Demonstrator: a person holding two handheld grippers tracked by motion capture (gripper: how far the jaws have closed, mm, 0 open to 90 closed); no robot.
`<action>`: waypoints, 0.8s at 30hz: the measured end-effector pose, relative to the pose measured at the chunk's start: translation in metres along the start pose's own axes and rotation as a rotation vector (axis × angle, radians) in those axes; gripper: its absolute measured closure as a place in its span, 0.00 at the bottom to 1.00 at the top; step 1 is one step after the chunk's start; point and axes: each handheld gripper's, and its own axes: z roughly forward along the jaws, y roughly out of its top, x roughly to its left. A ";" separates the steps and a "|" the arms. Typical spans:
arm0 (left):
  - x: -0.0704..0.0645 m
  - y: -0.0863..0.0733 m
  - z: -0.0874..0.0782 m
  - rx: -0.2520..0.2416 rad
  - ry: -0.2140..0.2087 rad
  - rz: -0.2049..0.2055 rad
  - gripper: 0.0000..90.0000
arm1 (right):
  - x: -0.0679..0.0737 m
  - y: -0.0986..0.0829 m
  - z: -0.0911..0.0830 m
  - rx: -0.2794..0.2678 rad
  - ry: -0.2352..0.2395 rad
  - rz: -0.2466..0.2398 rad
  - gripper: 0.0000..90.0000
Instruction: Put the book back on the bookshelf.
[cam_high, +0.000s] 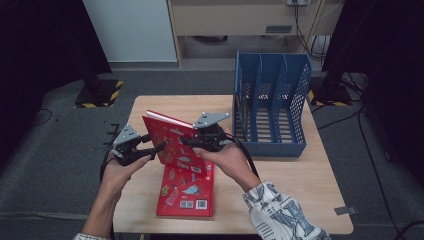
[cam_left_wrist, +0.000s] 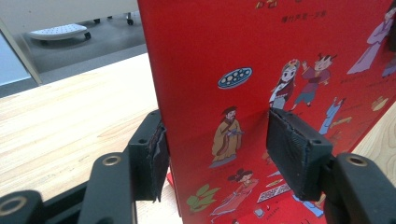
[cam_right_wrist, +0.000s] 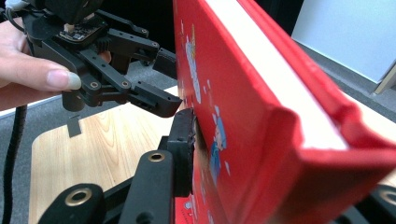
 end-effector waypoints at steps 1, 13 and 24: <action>0.000 0.000 0.000 0.000 0.000 0.000 0.45 | 0.000 0.000 0.000 0.000 0.001 0.001 0.76; 0.000 0.000 0.000 0.002 -0.001 -0.001 0.44 | 0.001 0.007 0.002 -0.017 -0.002 -0.005 0.75; -0.001 0.000 0.000 0.003 -0.001 -0.001 0.44 | 0.001 0.011 0.004 -0.034 0.010 -0.009 0.76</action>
